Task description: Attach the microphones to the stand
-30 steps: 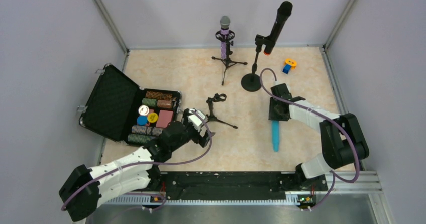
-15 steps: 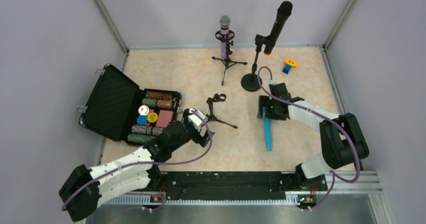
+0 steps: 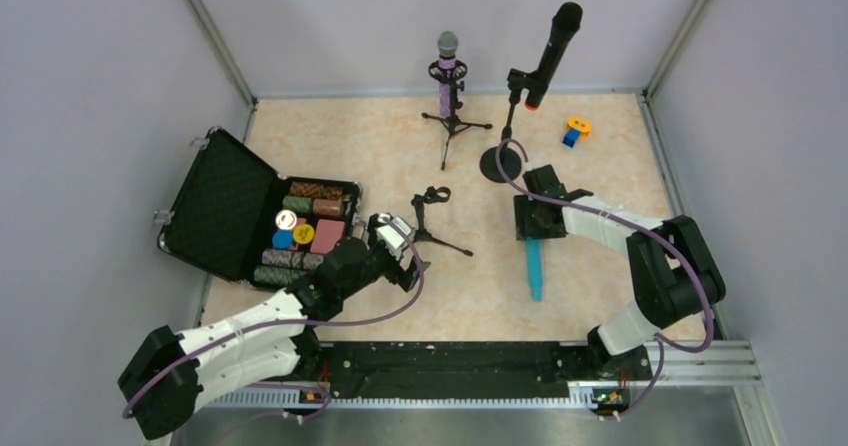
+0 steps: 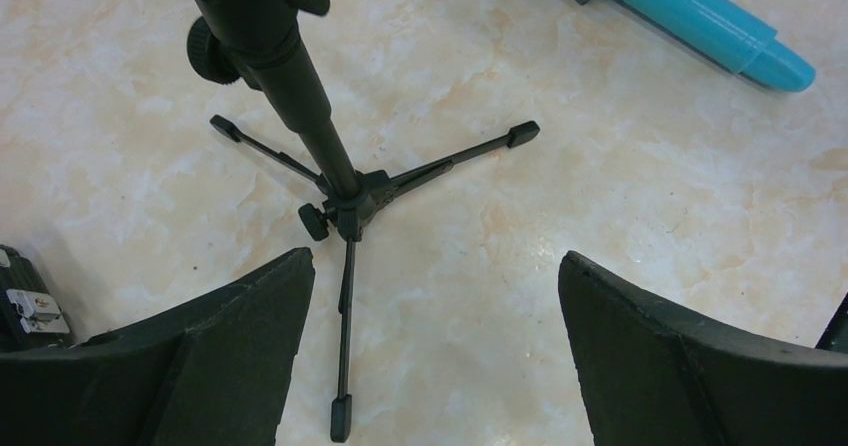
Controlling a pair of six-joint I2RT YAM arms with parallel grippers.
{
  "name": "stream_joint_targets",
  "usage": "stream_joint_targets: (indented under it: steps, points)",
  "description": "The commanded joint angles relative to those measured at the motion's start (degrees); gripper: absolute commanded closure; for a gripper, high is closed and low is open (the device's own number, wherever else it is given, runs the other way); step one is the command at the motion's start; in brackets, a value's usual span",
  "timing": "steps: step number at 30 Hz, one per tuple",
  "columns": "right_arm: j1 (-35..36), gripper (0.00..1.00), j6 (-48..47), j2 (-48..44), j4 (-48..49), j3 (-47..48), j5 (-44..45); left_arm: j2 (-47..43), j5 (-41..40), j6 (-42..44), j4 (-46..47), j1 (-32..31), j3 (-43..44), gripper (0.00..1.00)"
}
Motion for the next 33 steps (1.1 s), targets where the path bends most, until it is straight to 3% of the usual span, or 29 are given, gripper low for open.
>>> stream_joint_targets:
  steps: [1,3,8,18,25,33]
  points:
    - [1.8,0.46,0.2,5.3,-2.7,-0.1,-1.5,-2.4,0.6,-0.3,0.5,-0.2,3.4,0.04]
    - [1.8,0.68,0.2,5.3,-2.6,0.0,-2.2,-3.1,0.4,-0.3,0.0,-0.1,3.3,0.05]
    - [1.9,1.0,-0.2,3.4,-1.8,-0.3,-5.2,-4.8,0.3,-1.1,0.3,-0.1,2.4,0.05]
    - [1.8,1.0,-0.6,-6.0,2.3,-2.1,-11.5,-5.3,-2.1,-5.5,-0.4,-0.1,2.0,0.05]
    - [1.8,1.0,0.0,-17.4,7.5,-5.6,-13.1,-5.3,-7.5,-12.7,-1.3,-0.1,2.0,0.05]
    - [1.8,1.0,2.0,-32.7,15.7,-11.1,-15.0,-4.3,-7.7,-13.7,-1.1,-0.1,2.3,0.05]
